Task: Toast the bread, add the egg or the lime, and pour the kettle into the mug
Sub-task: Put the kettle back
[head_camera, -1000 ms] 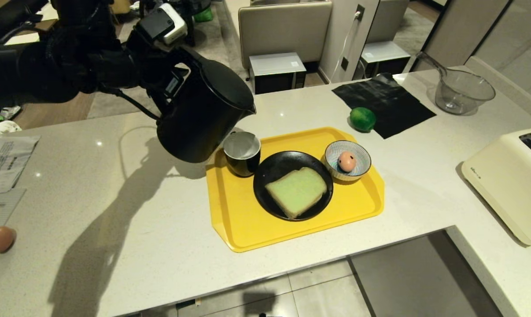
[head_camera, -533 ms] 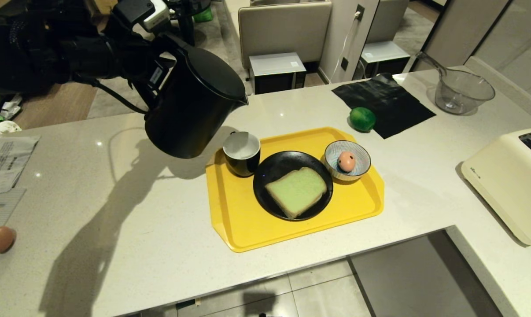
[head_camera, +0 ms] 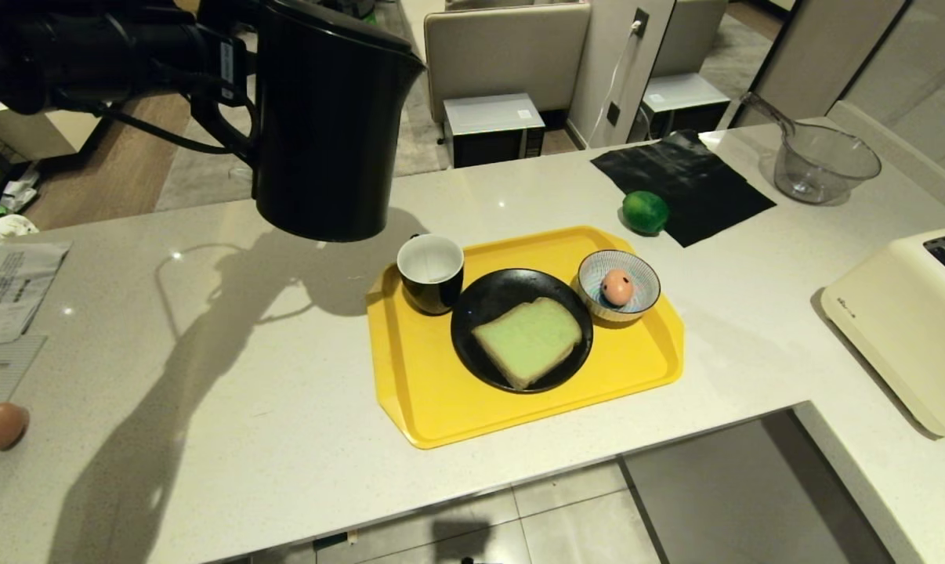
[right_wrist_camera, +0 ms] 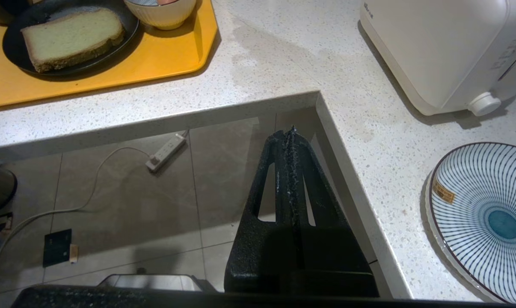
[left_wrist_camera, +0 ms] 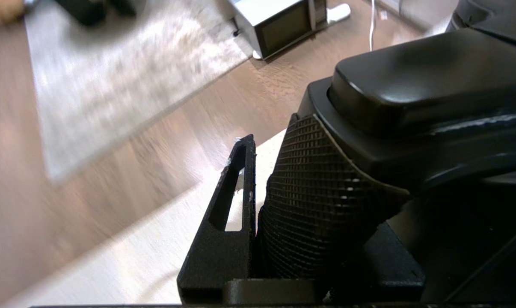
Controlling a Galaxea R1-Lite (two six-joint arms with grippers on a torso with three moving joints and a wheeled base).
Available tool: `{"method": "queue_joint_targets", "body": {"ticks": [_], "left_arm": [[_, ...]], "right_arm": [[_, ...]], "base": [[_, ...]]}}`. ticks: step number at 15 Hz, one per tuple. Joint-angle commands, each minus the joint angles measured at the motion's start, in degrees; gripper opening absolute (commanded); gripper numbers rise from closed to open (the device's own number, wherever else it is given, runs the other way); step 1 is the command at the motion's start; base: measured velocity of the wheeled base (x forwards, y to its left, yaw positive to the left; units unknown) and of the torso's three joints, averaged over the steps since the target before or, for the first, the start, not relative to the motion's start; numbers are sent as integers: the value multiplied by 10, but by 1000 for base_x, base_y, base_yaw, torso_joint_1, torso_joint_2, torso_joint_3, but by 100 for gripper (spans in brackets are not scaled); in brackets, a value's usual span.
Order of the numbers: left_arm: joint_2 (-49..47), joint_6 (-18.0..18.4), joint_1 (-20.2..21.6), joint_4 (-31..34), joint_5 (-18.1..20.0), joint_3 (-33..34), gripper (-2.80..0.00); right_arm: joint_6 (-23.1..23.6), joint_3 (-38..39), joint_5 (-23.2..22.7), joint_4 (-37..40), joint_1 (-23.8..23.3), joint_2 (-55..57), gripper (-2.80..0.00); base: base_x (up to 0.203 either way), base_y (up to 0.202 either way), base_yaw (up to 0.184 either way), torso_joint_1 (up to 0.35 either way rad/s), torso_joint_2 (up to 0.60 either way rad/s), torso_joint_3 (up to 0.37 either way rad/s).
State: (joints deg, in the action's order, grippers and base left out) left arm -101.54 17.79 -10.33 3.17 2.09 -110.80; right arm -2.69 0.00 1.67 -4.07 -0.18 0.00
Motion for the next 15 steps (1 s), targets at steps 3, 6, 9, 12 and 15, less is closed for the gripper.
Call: {"method": "queue_joint_targets", "body": {"ticks": [3, 6, 9, 12, 15], "left_arm": [[47, -52, 48, -4, 4, 37, -280], [53, -79, 70, -54, 6, 60, -280], [53, -105, 85, -129, 6, 99, -280], [55, -119, 87, -219, 4, 141, -280], [66, -121, 89, -328, 2, 229, -280]], "right_arm": [[0, 15, 0, -1, 0, 1, -280], [0, 15, 1, -1, 0, 1, -280], [0, 15, 1, -1, 0, 1, -280], [-1, 16, 1, -1, 0, 1, -280], [-1, 15, 1, -1, 0, 1, -280]], "base": [[0, 0, 0, 0, 0, 0], [0, 0, 0, 0, 0, 0], [0, 0, 0, 0, 0, 0], [0, 0, 0, 0, 0, 0], [0, 0, 0, 0, 0, 0]]}}
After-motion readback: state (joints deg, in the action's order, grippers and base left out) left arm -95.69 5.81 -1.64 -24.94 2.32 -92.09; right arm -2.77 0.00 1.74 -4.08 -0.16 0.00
